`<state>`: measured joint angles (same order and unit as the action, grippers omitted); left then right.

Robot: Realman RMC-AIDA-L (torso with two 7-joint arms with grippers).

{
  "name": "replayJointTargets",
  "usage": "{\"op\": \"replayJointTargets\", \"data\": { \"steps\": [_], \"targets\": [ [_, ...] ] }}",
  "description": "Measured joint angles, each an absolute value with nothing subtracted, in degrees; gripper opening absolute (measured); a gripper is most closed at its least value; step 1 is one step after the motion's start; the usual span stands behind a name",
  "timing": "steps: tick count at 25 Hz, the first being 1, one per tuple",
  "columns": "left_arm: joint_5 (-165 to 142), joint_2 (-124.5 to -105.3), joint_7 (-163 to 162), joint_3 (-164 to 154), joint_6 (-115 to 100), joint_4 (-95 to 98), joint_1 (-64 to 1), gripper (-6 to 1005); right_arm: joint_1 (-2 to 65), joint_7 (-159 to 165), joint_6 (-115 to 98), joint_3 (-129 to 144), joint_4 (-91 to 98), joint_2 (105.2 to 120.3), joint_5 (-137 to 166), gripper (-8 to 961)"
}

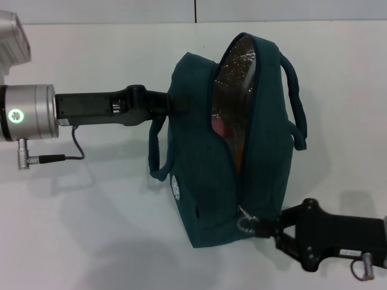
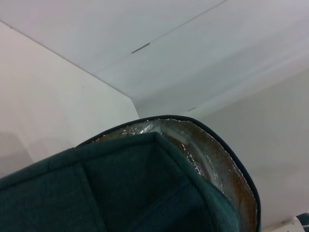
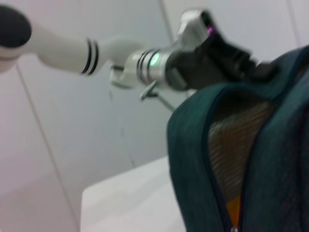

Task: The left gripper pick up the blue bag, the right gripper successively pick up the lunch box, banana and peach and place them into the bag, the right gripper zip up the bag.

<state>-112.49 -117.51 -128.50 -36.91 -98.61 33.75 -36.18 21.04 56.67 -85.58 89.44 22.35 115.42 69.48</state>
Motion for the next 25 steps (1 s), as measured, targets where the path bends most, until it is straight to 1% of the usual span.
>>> {"op": "replayJointTargets", "data": {
  "steps": [11, 19, 25],
  "targets": [
    [-112.49, -117.5, -128.34, -36.87, -98.61, 33.75, -36.03, 135, 17.36, 56.47, -90.65, 80.79, 22.33, 114.71, 69.63, 7],
    [-112.49, -117.81, -123.96, -36.91, -98.8, 33.75, -36.01, 136, 18.02, 55.83, -92.03, 79.68, 22.23, 115.17, 69.35, 7],
    [-109.41, -118.01, -120.63, -36.5, -98.47, 33.75, -34.05, 136, 18.43, 54.9, -95.66, 79.56, 22.23, 115.22, 67.0, 7]
  ]
}}
